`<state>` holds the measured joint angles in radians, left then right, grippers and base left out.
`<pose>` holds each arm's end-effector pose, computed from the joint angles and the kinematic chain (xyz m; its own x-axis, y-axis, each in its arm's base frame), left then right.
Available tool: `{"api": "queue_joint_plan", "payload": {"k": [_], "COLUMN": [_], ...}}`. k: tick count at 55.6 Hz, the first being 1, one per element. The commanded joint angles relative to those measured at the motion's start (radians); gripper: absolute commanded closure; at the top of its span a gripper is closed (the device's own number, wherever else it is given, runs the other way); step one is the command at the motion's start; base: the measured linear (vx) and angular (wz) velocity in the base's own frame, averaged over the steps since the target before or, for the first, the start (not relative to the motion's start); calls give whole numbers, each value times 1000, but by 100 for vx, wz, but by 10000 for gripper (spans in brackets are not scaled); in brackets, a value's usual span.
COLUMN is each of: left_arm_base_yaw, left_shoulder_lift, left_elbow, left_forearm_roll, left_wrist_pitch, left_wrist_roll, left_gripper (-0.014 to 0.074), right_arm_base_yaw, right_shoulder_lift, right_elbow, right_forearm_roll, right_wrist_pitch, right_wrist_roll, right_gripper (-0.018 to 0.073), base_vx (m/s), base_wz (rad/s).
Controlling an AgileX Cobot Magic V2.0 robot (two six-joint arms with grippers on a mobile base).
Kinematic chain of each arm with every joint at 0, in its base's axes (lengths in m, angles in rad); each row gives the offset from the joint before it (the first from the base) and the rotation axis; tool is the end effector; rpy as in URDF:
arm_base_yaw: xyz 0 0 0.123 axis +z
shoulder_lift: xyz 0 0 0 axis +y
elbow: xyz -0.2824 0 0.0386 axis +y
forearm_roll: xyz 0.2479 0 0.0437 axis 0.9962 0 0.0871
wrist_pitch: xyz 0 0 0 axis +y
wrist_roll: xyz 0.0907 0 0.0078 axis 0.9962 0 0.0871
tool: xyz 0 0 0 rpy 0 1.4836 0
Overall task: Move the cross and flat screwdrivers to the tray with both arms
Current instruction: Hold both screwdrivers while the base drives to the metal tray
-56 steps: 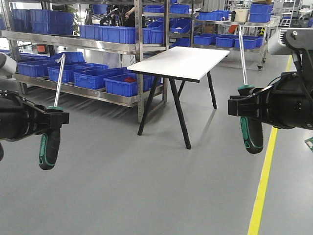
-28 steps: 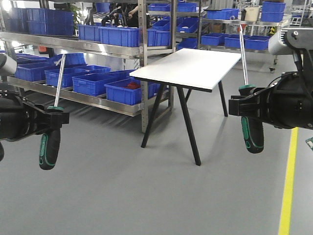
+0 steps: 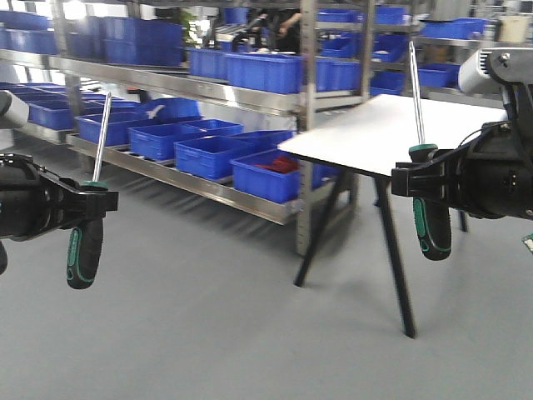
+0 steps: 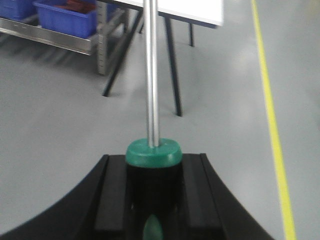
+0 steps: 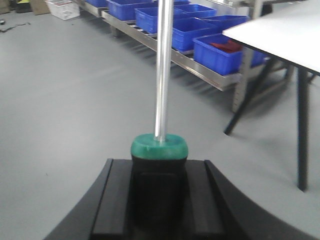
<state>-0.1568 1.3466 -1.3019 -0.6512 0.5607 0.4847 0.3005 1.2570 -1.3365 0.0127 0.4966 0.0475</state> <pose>0.2947 -0.0764 0.4042 -0.4405 -0.0150 -0.8976 0.4011 0.8912 -0.2117 0.2666 0.0832 0.4372 -0.3265 -0.0398 -0.9443 -0.2828 0.9575 0.0574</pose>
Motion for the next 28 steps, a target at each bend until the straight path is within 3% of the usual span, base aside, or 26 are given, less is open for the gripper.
{"api": "queue_joint_plan", "payload": {"k": [1,28], "left_arm_base_yaw": [-4,-4], "left_shoulder_lift": [-36,-35], "left_elbow": [-29,-29], "left_forearm_roll": [-35,-35], "left_wrist_pitch": [-69,-70], "left_wrist_roll": [-8,-8], "left_gripper": [594,594], "right_arm_base_yaw": [-3,-3], "right_shoulder_lift": [-29,-29], "right_elbow": [-38,-38], "right_forearm_roll": [-3,-3], "right_wrist_pitch": [-98,-84], "right_wrist_roll": [-3,-3], "right_gripper": [567,567], "base_vx": [64,65], "base_wz": [46,50]}}
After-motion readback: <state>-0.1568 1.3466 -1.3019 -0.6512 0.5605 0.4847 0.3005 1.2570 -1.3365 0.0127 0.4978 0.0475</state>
